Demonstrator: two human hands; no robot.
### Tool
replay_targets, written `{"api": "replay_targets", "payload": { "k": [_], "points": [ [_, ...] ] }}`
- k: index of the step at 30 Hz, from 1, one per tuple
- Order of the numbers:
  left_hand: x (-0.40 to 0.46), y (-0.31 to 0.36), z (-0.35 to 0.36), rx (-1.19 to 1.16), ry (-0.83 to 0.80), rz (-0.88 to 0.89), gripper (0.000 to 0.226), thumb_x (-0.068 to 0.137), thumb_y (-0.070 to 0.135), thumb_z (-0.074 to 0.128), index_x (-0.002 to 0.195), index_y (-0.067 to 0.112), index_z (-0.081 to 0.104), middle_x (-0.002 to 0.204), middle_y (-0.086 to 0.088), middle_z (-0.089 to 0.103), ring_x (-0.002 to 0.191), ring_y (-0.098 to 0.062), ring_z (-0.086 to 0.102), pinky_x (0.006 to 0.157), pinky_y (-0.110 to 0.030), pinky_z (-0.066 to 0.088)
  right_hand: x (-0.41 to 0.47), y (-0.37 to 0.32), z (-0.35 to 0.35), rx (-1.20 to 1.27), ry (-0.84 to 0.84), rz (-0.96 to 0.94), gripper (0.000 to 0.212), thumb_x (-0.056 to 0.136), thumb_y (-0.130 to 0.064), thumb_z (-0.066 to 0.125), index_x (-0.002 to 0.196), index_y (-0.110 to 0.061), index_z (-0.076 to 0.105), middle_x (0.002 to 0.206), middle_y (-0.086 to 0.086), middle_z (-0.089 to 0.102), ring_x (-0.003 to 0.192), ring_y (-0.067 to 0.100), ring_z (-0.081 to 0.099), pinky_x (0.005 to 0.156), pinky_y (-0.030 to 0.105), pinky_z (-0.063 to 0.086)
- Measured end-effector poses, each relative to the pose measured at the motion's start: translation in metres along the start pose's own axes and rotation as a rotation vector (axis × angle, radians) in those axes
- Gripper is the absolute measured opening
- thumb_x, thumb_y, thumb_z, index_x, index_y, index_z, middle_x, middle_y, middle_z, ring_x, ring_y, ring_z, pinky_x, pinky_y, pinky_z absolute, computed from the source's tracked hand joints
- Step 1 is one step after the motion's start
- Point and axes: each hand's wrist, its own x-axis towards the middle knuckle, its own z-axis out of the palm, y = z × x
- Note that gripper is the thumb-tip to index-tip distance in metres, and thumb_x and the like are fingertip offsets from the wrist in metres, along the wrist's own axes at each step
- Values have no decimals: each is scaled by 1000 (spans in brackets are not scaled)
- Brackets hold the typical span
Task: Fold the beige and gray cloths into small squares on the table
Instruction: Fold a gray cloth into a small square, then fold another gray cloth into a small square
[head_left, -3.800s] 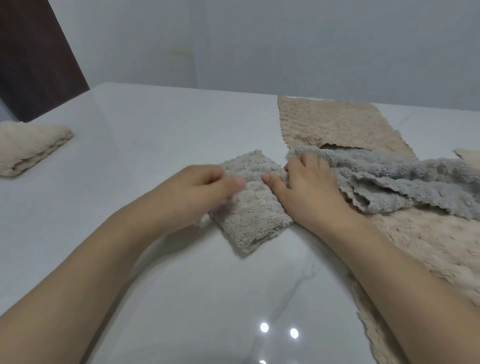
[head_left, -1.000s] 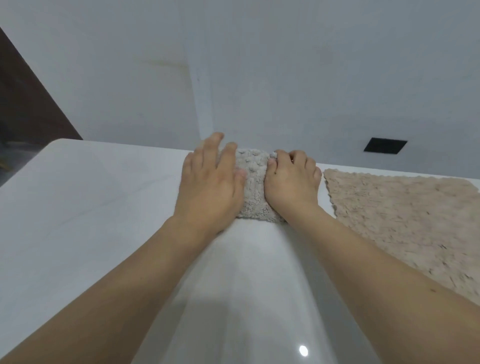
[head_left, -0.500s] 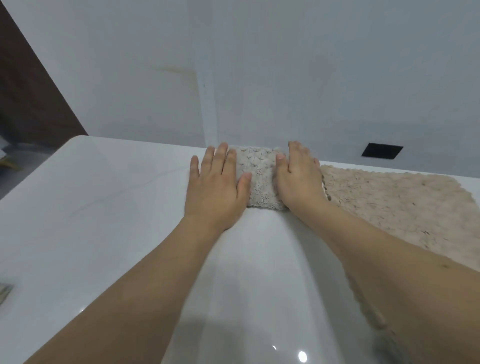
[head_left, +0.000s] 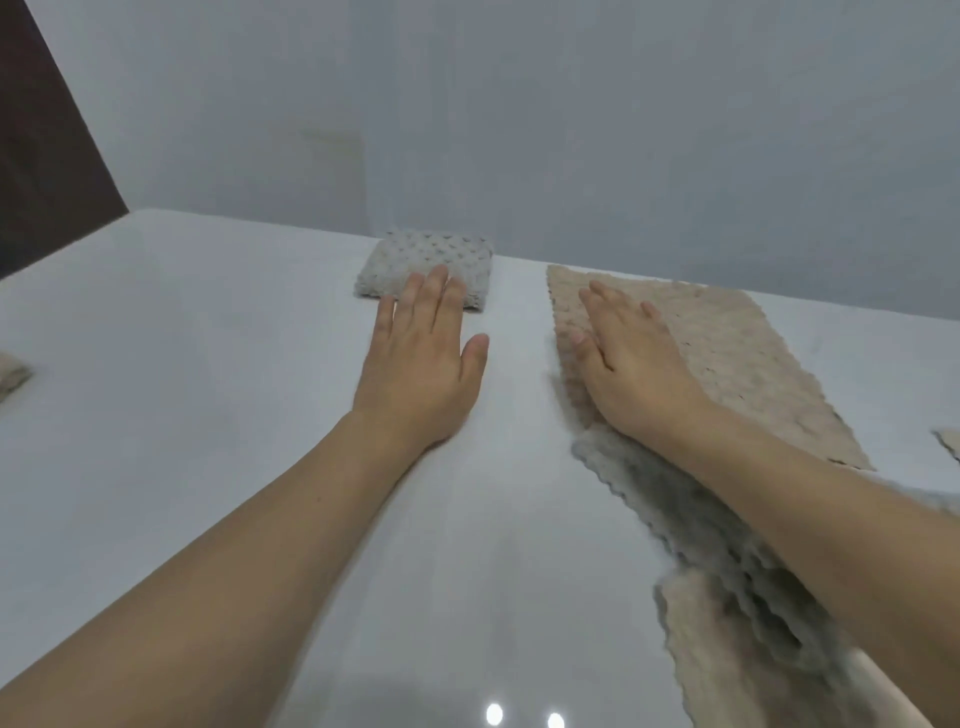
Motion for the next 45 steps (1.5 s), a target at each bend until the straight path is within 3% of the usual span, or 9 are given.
{"api": "replay_targets", "payload": {
  "k": [9, 14, 17, 22, 29, 34, 37, 41, 45],
  "points": [
    [-121, 72, -24, -131, -150, 4, 63, 104, 43, 26, 157, 14, 11, 165, -2, 8, 152, -16, 3, 123, -42, 5, -137, 31, -56, 27, -114, 107, 58, 104, -42, 25, 154, -13, 18, 162, 4, 13, 149, 17, 10, 121, 38, 8],
    [-155, 100, -41, -208, -317, 11, 62, 102, 38, 38, 157, 21, 14, 163, 1, 16, 148, -17, 20, 122, -42, 14, -193, 42, -79, -42, -284, 63, 62, 95, -57, 40, 143, -17, 37, 148, 6, 40, 131, 24, 40, 108, 38, 34],
    [-154, 112, -46, -287, -329, 9, 54, 100, 25, 45, 151, 26, 28, 159, 2, 26, 139, -20, 36, 117, -38, 25, -207, 47, -88, -1, -297, 74, 76, 84, -68, 49, 143, -22, 34, 146, 4, 32, 133, 24, 32, 109, 40, 32],
    [-128, 124, -32, -221, -322, 117, 51, 98, 20, 46, 147, 32, 38, 154, 1, 35, 139, -20, 34, 115, -36, 28, -203, 49, -89, -54, -516, 137, 76, 61, -89, 52, 112, -33, 41, 119, -3, 38, 112, 20, 34, 92, 37, 36],
    [-95, 140, 0, -152, -187, 45, 22, 98, 24, 46, 113, 30, 62, 125, 2, 53, 118, -26, 41, 98, -36, 34, -164, 30, -86, -200, -534, 150, 26, 91, -37, 48, 105, -15, 53, 110, 7, 59, 93, 25, 53, 79, 33, 47],
    [-93, 140, -11, -425, -215, -146, 16, 96, 18, 45, 90, 22, 59, 116, 1, 52, 121, -27, 39, 105, -43, 34, -153, 30, -103, -137, -564, 230, 21, 91, -31, 48, 104, -15, 53, 106, 4, 54, 99, 27, 54, 80, 32, 44],
    [-102, 144, -34, -589, -121, -202, 16, 93, 14, 45, 85, 16, 58, 105, -1, 59, 104, -25, 52, 86, -38, 44, -160, 25, -120, -93, -498, 226, 18, 87, -15, 47, 96, -10, 60, 103, 10, 63, 92, 27, 60, 77, 34, 50],
    [-108, 162, -89, -699, 15, -214, 16, 97, 14, 39, 88, 16, 51, 78, 2, 51, 69, -15, 44, 58, -29, 33, -179, 12, -160, -99, -235, 220, 15, 86, -8, 46, 73, -15, 46, 85, 6, 54, 76, 24, 51, 60, 30, 39],
    [-116, 174, -147, -704, 141, -235, 18, 99, 16, 36, 95, 14, 54, 76, 0, 53, 65, -16, 46, 53, -27, 36, -193, 4, -198, 145, 141, 248, 22, 84, -8, 42, 99, -17, 55, 98, 4, 56, 90, 28, 53, 68, 32, 41]
  ]
}}
